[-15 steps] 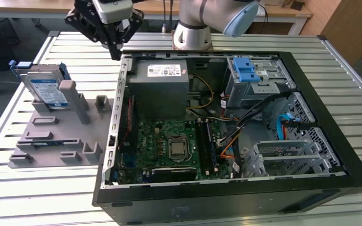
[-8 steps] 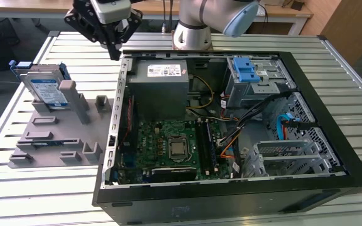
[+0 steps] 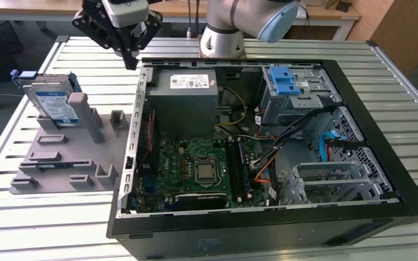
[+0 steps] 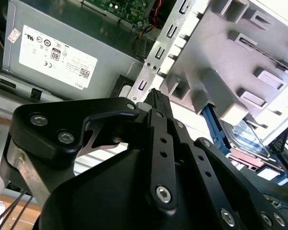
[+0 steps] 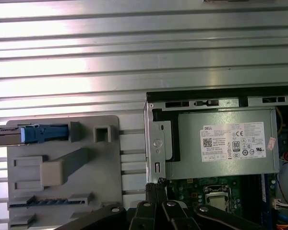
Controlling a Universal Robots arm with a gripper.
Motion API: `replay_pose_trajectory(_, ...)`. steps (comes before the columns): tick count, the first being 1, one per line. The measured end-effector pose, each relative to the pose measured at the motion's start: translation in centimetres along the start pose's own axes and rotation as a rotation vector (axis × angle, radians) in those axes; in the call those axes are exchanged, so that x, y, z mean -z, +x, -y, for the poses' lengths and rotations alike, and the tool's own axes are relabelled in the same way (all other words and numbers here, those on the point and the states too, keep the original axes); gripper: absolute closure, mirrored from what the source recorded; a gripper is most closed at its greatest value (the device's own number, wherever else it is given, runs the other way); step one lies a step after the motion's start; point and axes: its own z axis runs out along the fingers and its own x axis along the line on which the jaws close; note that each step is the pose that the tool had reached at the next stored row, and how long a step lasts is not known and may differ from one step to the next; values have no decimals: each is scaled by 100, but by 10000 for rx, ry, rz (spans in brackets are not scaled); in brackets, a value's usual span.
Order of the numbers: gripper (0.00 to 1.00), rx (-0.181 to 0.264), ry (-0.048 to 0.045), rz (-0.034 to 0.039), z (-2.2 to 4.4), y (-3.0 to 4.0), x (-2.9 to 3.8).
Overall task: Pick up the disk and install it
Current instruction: 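Reach for the disk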
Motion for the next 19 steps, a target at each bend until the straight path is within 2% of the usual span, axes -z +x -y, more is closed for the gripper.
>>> replay_pose_trajectory(19, 89, 1, 0, 0, 5, 72, -2)
